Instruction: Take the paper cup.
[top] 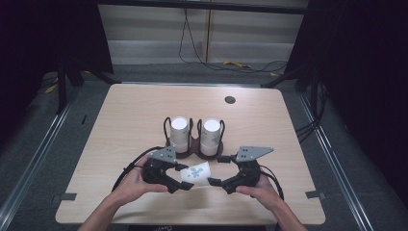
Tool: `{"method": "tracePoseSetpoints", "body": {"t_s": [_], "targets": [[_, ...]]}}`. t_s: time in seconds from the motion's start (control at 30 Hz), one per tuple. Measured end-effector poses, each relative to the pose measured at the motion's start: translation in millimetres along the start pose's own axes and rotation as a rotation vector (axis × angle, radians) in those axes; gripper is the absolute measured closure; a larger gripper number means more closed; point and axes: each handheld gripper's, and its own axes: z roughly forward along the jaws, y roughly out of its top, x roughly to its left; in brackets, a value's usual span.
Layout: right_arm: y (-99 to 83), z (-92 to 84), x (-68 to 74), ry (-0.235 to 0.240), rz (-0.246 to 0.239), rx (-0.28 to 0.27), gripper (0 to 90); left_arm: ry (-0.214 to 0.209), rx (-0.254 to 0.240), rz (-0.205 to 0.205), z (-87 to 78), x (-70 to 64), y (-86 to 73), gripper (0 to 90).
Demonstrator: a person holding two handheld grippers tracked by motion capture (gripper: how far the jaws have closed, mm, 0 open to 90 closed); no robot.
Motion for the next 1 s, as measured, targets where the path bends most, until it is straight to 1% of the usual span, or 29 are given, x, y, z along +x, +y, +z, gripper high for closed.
{"method": "tracePoseSetpoints", "body": {"t_s": [0.07,0.13,0.27,0.3,0.4,0.47,0.63,0.7,0.9,1.0], "targets": [[-3.2,-2.0,-1.9,0.004,0.024,-0.025,14.3,-0.001,0.004,0.003,-0.1,0.0,0.1,36.2],[-5.7,-2.2,-3.3,0.018,0.044,-0.037,14.2,-0.001,-0.004,-0.001,0.9,-0.8,0.2,36.2],[-7.8,0.7,-3.9,0.042,0.067,-0.078,14.0,-0.004,-0.014,-0.001,1.3,-2.0,0.4,36.1],[-8.5,1.1,-3.8,0.055,0.078,-0.089,13.9,-0.009,-0.02,-0.004,1.6,-1.9,0.4,36.1],[-10.2,2.5,-4.3,0.069,0.105,-0.12,13.8,-0.007,-0.023,-0.002,1.1,-2.1,0.7,36.1],[-11.1,3.3,-4.9,0.075,0.119,-0.144,13.9,-0.006,-0.036,-0.004,0.6,-2.5,0.8,36.2],[-11.4,4.6,-4.1,0.081,0.128,-0.165,13.9,-0.007,-0.045,-0.004,0.3,-2.4,1.1,36.1],[-11.5,5.5,-3.6,0.077,0.127,-0.163,13.9,-0.008,-0.047,-0.005,0.9,-2.7,1.0,36.1],[-10.6,7.9,-2.1,0.088,0.13,-0.173,13.9,-0.002,-0.066,-0.015,0.6,-3.0,1.2,36.0],[-10.0,8.4,-1.6,0.088,0.128,-0.174,13.9,0.0,-0.069,-0.012,0.0,-3.5,1.7,36.0]]}}
